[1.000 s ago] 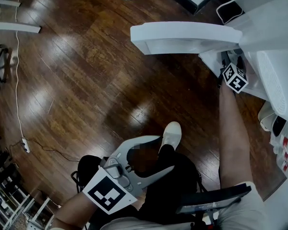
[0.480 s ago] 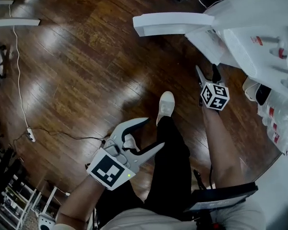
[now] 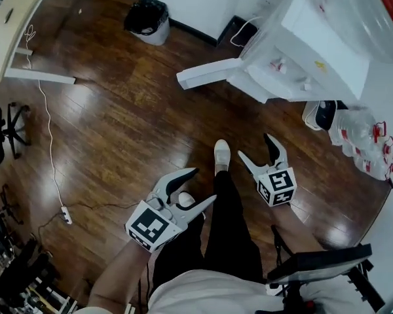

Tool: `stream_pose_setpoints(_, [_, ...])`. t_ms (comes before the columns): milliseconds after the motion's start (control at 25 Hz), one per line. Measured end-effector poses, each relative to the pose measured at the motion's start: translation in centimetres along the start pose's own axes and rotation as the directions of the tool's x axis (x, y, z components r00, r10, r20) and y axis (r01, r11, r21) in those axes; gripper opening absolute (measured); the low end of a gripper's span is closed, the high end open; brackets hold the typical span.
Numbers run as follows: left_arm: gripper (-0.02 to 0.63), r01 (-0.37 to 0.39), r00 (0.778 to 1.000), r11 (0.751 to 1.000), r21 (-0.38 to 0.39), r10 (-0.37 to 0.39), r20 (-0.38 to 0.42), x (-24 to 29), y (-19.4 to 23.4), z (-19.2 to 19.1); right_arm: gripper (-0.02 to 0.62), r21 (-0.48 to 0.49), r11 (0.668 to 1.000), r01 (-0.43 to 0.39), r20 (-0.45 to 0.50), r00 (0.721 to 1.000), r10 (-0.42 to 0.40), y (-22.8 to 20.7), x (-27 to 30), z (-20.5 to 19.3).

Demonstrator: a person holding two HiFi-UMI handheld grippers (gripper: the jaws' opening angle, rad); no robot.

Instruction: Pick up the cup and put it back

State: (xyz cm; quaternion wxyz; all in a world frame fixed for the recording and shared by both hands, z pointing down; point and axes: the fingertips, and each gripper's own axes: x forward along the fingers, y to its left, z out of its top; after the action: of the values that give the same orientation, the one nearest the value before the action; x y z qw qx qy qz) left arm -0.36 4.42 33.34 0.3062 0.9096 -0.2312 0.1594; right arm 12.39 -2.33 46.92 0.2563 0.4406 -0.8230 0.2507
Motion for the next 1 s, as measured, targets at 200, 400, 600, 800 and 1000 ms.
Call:
stream_pose_setpoints(200, [0.255, -0.019, 1.0, 0.998, 0.063, 0.019, 0.01, -4.9, -4.2, 2.5, 0.408, -0.034, 0.999, -0.043, 0.073, 0.996, 0.045, 6.7, -9.9, 7.6])
stream_pose_setpoints(400, [0.255, 0.002, 1.0, 0.995, 0.105, -0.002, 0.006, -8.9, -8.3, 3.4, 0.453, -0.004, 0.999, -0.032, 0.175, 0.984, 0.032, 10.7, -18.5, 12.1])
stream_pose_setpoints(600, [0.255, -0.032, 0.999, 0.985, 0.167, 0.028, 0.03, -12.8, -11.5, 4.3, 0.462, 0.008, 1.0, 0.005, 0.248, 0.969, -0.007, 12.9, -26.0, 13.8])
stream_pose_setpoints(800, [0.255, -0.037, 0.999, 0.976, 0.214, 0.03, 0.035, -15.5, -14.3, 4.5, 0.514, 0.036, 0.998, 0.048, 0.341, 0.938, -0.057, 14.1, -31.5, 15.0])
stream_pose_setpoints(1000, [0.255, -0.06, 0.997, 0.974, 0.219, 0.046, 0.069, -17.8, -16.9, 4.3, 0.54, 0.031, 0.998, 0.056, 0.38, 0.923, -0.063, 15.4, -35.0, 14.9])
